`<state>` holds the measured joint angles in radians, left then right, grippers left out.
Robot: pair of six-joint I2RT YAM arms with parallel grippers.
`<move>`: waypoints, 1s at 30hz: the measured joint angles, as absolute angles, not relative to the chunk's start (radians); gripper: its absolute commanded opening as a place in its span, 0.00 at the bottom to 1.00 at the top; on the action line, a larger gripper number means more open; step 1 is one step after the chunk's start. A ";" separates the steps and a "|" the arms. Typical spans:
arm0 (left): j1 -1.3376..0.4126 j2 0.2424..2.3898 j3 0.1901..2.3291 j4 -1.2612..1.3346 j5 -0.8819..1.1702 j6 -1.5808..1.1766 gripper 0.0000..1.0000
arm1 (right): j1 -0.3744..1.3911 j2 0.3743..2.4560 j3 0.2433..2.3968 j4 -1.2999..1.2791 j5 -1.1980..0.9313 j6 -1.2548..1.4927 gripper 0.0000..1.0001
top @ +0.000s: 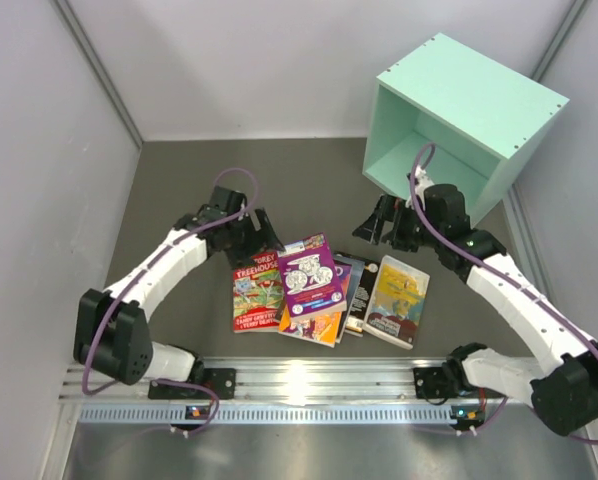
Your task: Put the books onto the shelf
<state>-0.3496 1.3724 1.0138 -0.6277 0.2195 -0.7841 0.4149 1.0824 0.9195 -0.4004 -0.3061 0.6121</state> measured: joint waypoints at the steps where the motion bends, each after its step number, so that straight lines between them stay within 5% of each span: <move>1: -0.373 1.386 1.014 -0.615 0.218 -0.794 0.91 | 0.415 1.095 0.926 -0.400 -0.314 0.609 1.00; 12: -0.467 1.519 1.023 -0.525 0.198 -0.856 0.87 | 0.415 1.115 0.929 -0.406 -0.331 0.575 1.00; 16: -0.494 1.552 1.031 -0.454 0.204 -0.881 0.65 | 0.415 1.115 0.925 -0.405 -0.331 0.567 1.00; 23: -0.499 1.575 1.038 -0.344 0.216 -0.910 0.00 | 0.415 1.118 0.897 -0.411 -0.327 0.544 1.00; 30: -0.506 1.589 1.100 -0.401 0.189 -0.863 0.00 | 0.414 1.135 0.894 -0.413 -0.329 0.532 1.00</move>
